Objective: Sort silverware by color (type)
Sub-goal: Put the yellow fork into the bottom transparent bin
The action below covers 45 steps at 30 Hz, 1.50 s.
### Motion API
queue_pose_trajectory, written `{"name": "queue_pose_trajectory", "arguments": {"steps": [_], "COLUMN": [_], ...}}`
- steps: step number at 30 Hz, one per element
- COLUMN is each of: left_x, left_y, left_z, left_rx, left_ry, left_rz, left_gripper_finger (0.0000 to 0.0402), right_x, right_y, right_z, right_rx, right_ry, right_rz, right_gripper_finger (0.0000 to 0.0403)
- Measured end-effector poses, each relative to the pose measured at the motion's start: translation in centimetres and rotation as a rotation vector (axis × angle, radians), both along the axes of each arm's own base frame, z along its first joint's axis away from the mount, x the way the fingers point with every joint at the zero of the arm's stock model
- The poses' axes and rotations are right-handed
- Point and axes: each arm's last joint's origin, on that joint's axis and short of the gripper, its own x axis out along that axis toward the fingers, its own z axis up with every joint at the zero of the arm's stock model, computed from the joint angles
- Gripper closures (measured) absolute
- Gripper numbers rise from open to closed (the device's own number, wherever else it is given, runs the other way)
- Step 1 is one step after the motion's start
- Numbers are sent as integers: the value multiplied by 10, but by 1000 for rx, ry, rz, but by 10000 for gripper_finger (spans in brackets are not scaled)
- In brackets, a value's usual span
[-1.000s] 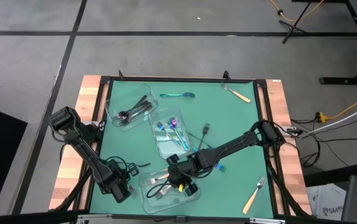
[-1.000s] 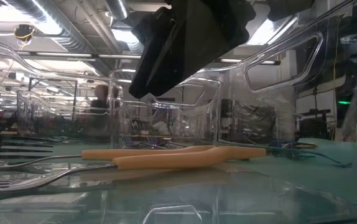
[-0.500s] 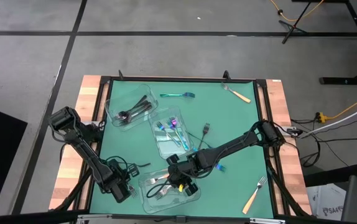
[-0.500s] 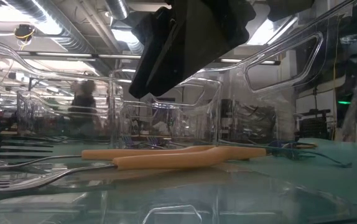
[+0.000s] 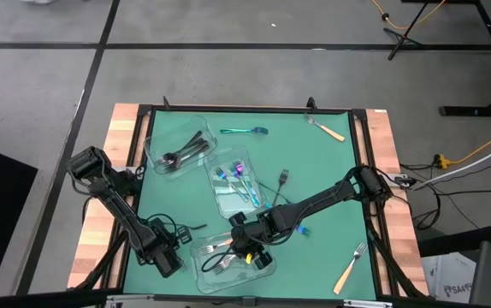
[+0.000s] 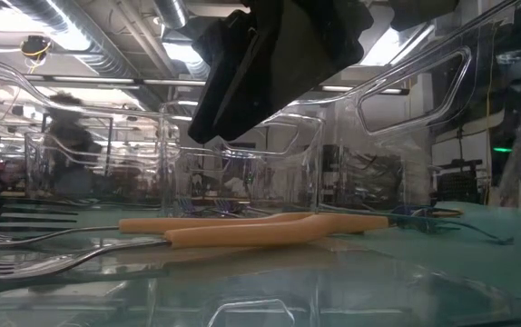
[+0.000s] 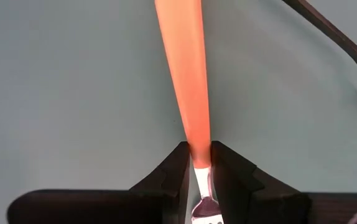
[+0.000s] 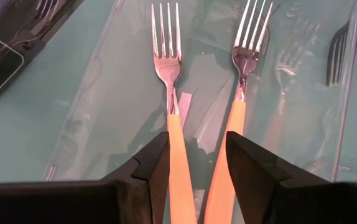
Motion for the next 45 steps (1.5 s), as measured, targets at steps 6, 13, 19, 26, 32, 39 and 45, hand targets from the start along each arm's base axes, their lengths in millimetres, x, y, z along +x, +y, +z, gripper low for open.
{"name": "queue_pose_trajectory", "arguments": {"steps": [6,13,19,26,32,39,45], "left_x": [0,0,0,0,0,0,0], "left_y": [0,0,0,0,0,0,0], "left_z": [0,0,0,0,0,0,0], "left_rx": [-2,-4,-4,-4,-4,-3,-2], "left_ry": [0,0,-1,0,0,0,0], "left_rz": [6,6,6,6,6,6,-16], "left_gripper_finger": [344,344,344,344,344,344,344], "right_x": [0,0,0,0,0,0,0], "right_y": [0,0,0,0,0,0,0], "right_z": [0,0,0,0,0,0,0], "right_rx": [0,0,0,0,0,0,0], "right_ry": [0,0,0,0,0,0,0], "right_rz": [0,0,0,0,0,0,0], "right_gripper_finger": [258,258,258,258,258,258,258]}}
